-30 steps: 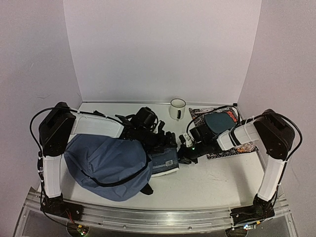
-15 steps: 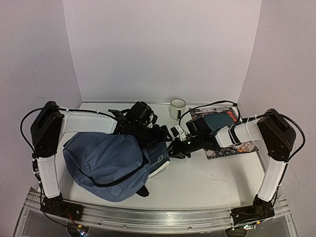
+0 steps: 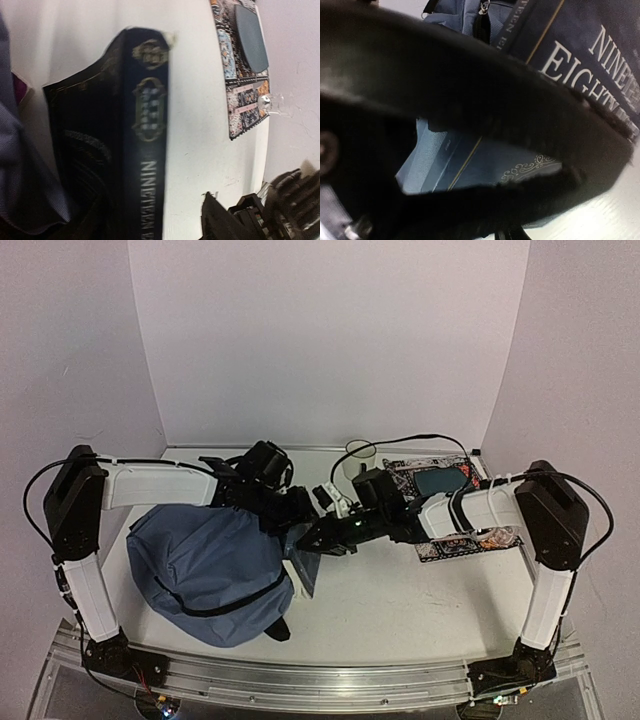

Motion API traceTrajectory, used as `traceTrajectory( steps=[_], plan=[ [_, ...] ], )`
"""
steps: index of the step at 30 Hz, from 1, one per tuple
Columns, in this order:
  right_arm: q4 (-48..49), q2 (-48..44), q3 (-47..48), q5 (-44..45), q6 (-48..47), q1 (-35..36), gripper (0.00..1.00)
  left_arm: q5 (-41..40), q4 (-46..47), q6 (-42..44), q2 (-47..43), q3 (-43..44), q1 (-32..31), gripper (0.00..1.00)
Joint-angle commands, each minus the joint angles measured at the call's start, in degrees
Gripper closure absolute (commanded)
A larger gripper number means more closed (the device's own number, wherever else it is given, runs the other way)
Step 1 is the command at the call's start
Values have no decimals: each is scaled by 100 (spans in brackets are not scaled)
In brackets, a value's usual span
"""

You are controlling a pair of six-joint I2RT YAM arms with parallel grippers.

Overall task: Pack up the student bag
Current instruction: Grab the book at the center of the board.

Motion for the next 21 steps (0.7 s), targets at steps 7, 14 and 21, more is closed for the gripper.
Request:
traceTrajectory(
  steps=[7, 14, 21],
  plan=[
    [105, -253, 29, 245, -1, 34, 71, -373, -238, 105, -589, -34, 107, 85],
    [-75, -1151, -409, 999, 184, 19, 45, -560, -160, -162, -1067, 37, 340, 100],
    [-35, -2167, -846, 1757, 801, -13, 3, -473, 586, -737, -1546, -131, 544, 100]
  ],
)
